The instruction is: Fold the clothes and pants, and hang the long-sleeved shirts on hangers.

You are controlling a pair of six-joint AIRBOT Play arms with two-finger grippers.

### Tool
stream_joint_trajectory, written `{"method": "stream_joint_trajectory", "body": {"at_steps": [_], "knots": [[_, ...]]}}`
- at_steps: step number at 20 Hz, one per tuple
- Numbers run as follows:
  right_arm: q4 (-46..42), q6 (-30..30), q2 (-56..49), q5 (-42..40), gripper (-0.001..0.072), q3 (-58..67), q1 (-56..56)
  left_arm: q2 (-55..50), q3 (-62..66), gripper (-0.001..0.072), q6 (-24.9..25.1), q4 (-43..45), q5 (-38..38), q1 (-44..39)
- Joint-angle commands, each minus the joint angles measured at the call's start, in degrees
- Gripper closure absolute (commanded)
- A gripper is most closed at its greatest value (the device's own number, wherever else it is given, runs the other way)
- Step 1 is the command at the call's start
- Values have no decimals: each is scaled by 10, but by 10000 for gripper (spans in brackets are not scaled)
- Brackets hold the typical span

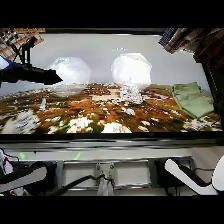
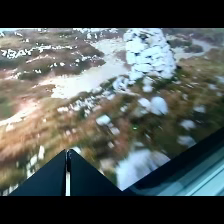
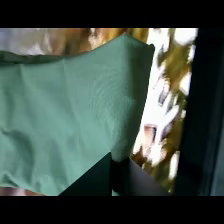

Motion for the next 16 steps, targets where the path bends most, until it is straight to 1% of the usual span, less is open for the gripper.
{"method": "stream_joint_trajectory", "body": {"at_steps": [1, 8, 10, 14, 16], "knots": [[-10, -32, 30, 4, 693, -74, -9, 0, 0, 687, 0, 4, -13, 0], [-27, -84, 35, -10, 693, -137, -15, 0, 0, 687, 0, 4, -30, 0], [-26, -91, 35, -12, 693, -150, -27, 0, 0, 687, -1, 4, -30, 0], [-20, -127, 34, -12, 693, -160, -46, 0, 0, 687, -3, 4, -30, 0], [-6, -159, 34, -5, 692, -160, -56, 0, 0, 687, -3, 4, -30, 0]]}}
